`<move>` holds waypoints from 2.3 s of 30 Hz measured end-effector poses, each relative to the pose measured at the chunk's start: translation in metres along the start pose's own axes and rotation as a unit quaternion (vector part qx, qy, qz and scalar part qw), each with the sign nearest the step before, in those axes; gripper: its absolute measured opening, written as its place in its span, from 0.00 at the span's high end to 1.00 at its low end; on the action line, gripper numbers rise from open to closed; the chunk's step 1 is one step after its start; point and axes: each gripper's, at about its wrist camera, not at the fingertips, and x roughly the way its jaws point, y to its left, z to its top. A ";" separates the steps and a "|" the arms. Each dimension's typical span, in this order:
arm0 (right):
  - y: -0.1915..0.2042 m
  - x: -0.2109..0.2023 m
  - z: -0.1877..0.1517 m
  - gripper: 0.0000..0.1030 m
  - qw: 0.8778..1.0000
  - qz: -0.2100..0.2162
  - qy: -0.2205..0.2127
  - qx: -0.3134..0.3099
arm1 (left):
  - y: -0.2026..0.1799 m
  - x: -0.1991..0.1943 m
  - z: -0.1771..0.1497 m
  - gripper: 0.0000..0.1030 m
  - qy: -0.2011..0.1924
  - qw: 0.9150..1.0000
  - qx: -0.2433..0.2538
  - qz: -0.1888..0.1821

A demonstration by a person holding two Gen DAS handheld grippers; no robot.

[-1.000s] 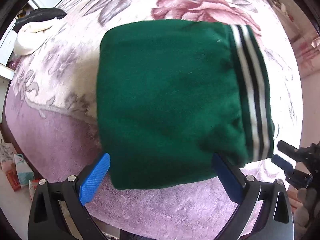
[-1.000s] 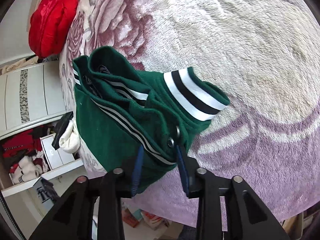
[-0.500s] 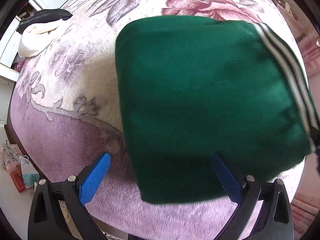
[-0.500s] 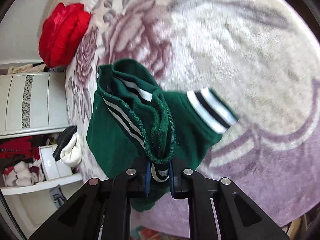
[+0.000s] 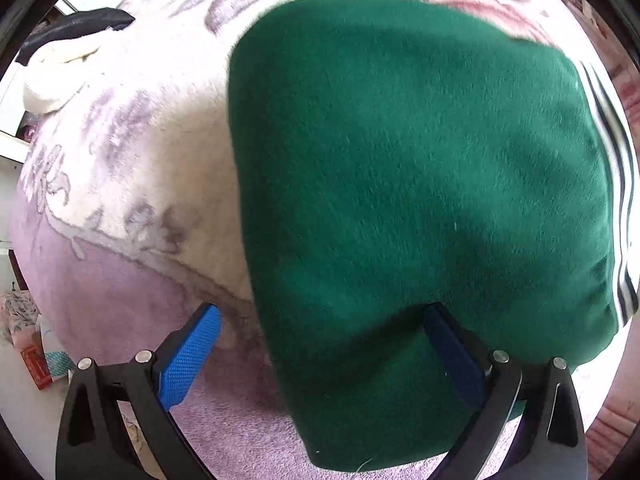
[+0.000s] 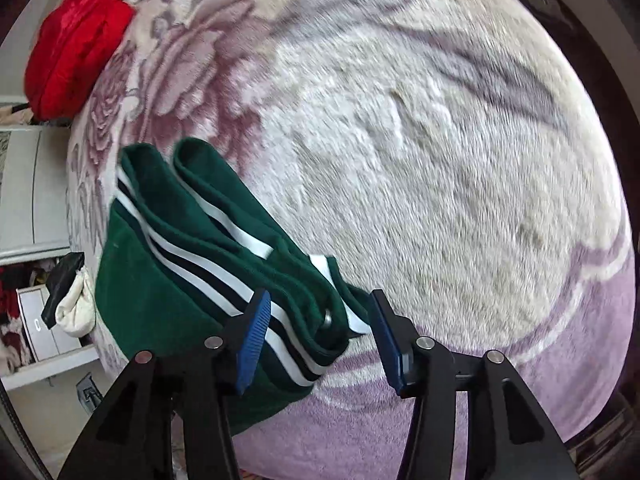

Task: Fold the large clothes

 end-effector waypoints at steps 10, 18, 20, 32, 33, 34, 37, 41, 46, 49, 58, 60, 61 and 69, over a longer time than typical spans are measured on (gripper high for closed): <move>0.170 0.108 0.080 0.38 0.973 0.046 0.094 -0.203 | 0.052 -0.036 0.057 0.00 -0.064 0.997 -0.045 0.029; 0.188 0.116 0.093 0.97 0.980 -0.025 0.048 -0.194 | 0.059 -0.035 0.058 0.00 -0.055 0.998 -0.021 0.024; 0.178 0.097 0.078 0.86 0.979 -0.026 0.063 -0.192 | 0.049 -0.040 0.044 0.00 -0.040 0.999 -0.022 -0.007; -0.028 0.058 -0.077 0.26 0.981 0.066 0.119 0.142 | -0.036 -0.073 -0.006 0.00 -0.006 0.995 0.029 -0.091; -0.035 0.065 -0.082 0.26 0.977 0.088 0.118 0.155 | -0.041 -0.074 -0.007 0.00 -0.006 0.995 0.036 -0.091; -0.039 0.071 -0.085 0.26 0.974 0.112 0.116 0.160 | -0.047 -0.076 -0.008 0.00 -0.008 0.995 0.043 -0.093; -0.039 0.076 -0.089 0.49 0.973 0.156 0.077 0.153 | -0.056 -0.077 -0.009 0.00 -0.009 0.994 0.054 -0.092; -0.029 0.065 -0.094 0.83 0.980 0.135 0.045 0.136 | -0.059 -0.076 -0.008 0.00 -0.007 0.994 0.054 -0.090; -0.031 0.060 -0.102 0.87 0.986 0.087 0.037 0.137 | -0.056 -0.073 -0.009 0.00 -0.006 0.995 0.054 -0.082; -0.035 0.080 -0.095 0.84 0.985 0.088 0.067 0.134 | -0.053 -0.070 -0.007 0.00 -0.001 0.996 0.052 -0.078; -0.065 0.053 -0.075 0.59 0.977 0.154 0.001 0.147 | -0.040 -0.066 0.006 0.00 -0.011 0.997 0.049 -0.062; -0.071 0.061 -0.073 0.79 0.982 0.114 0.015 0.150 | -0.037 -0.063 0.021 0.00 -0.020 0.997 0.047 -0.055; -0.074 0.063 -0.071 0.79 0.980 0.110 0.025 0.162 | -0.036 -0.061 0.035 0.00 -0.023 0.997 0.048 -0.055; -0.073 0.035 -0.060 0.36 0.980 0.119 0.022 0.161 | -0.116 -0.045 0.142 0.00 0.000 0.978 0.196 -0.075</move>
